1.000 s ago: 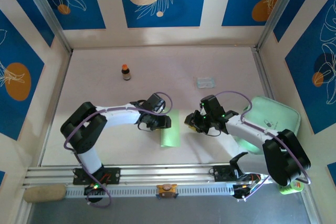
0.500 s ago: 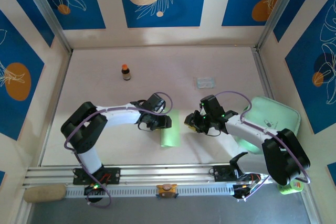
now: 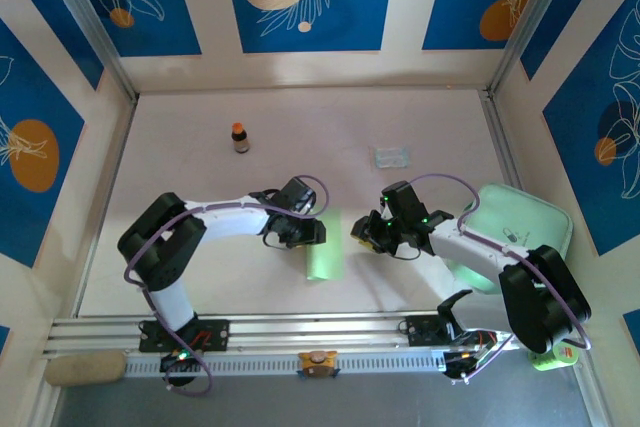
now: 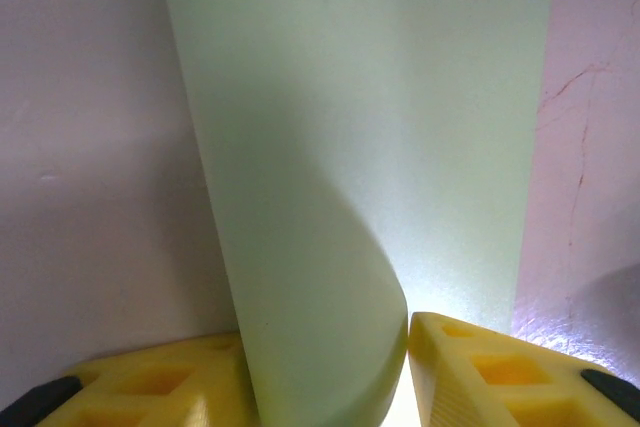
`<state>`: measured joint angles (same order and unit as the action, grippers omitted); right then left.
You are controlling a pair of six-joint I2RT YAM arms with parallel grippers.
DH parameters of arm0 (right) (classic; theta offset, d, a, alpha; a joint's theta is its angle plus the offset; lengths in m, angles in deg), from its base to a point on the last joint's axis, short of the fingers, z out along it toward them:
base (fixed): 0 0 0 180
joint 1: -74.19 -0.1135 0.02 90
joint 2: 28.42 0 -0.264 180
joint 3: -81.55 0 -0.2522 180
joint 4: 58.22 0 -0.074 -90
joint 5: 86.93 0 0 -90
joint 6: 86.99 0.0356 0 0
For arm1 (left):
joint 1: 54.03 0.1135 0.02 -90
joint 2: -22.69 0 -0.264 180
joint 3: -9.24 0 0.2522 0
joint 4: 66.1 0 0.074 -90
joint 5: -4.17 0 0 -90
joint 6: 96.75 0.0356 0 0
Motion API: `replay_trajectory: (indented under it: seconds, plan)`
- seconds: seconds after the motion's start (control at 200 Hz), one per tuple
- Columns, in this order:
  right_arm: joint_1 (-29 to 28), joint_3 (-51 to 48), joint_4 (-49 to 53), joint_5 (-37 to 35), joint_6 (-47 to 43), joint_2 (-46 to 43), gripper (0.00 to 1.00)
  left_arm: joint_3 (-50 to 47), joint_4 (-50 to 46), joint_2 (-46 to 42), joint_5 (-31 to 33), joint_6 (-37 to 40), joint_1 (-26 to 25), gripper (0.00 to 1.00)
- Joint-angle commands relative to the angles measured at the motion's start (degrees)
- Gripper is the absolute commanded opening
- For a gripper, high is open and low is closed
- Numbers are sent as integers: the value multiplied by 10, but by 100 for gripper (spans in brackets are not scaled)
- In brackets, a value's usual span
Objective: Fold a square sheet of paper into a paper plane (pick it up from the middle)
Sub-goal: Hold the square sheet of paper at the center of the table.
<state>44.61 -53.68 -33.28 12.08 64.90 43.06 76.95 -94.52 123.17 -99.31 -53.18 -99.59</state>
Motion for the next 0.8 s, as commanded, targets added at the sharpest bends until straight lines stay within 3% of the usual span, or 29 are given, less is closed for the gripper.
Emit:
replay_trajectory:
  seconds: [0.0,0.795]
  plan:
    - [1,-3,5,12,-8,6,32,-19,12,56,45,3,0,47]
    - [-10,16,16,16,-10,37,32,4,-12,74,54,28,-1,49]
